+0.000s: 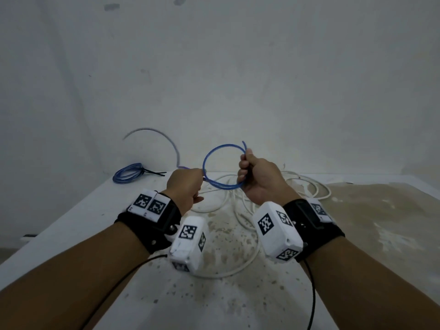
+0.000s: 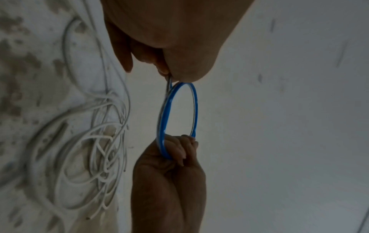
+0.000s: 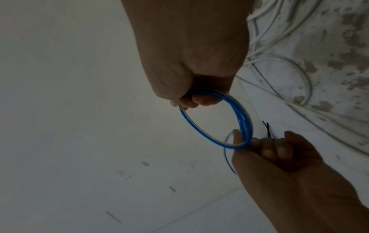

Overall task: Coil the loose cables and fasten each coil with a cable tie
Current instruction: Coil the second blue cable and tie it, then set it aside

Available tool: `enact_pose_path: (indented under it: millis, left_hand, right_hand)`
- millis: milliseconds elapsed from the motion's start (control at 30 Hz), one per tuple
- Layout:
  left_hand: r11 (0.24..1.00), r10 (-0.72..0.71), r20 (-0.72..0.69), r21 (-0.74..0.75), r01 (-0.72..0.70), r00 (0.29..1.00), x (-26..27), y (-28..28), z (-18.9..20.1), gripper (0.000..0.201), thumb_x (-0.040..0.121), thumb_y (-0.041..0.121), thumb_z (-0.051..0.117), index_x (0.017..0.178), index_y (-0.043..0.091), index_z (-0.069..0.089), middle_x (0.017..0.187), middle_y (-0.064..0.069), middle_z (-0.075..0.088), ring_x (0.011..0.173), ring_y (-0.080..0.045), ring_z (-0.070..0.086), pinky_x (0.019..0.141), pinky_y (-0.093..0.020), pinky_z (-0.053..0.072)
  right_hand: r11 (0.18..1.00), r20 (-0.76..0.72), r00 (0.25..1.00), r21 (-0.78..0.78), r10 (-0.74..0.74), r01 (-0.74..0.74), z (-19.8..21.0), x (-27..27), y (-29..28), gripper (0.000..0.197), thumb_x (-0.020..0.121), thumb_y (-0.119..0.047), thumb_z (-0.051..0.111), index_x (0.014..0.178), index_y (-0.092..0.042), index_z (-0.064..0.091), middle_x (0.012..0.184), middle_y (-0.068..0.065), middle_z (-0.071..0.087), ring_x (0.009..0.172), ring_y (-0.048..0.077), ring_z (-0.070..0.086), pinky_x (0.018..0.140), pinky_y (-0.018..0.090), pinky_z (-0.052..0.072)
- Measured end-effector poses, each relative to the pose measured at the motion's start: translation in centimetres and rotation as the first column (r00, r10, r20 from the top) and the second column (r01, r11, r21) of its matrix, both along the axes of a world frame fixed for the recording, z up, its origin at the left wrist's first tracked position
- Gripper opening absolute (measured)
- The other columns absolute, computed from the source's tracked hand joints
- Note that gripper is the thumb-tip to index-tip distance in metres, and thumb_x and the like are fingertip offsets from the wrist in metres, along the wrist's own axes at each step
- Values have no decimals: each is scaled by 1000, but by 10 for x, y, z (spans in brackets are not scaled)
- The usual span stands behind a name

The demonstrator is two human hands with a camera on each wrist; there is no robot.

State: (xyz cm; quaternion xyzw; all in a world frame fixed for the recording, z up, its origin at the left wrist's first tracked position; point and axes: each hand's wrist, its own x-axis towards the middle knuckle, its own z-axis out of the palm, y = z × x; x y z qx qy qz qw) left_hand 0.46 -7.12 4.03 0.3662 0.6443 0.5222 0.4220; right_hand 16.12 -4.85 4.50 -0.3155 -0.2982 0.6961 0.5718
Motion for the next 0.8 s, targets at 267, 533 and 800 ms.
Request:
enact_pose_path:
  millis: [267,533,800]
  left_hand:
    - [993,62,-214,116,-37,975,-6,-1,-5,21,91,16,56,84,-1,65,63,-9,66,49,-16,62,48,-25,50]
    - [979,25,-435,194,66,900,-9,3,0,61,97,51,51,75,-2,71,51,-6,67,58,-23,70,64,-34,61]
    - [966,49,-301,257,31,952,-9,10,11,47,101,42,47,91,2,70,83,-4,72,72,-22,72,66,-37,62]
  right_hand:
    - [976,-181,960,-76,-213,202,-8,-7,7,33,104,-31,49,79,-11,56,59,-3,46,45,10,37,44,20,44]
    - [989,-229,962,-13,-146,147,-16,-12,5,32,103,-30,50,79,-11,55,58,-3,46,43,9,38,43,20,42]
    - [996,-115,991,65,64,-56,-20,-15,-5,28,102,-31,51,82,-12,56,56,-4,49,46,10,42,50,22,41]
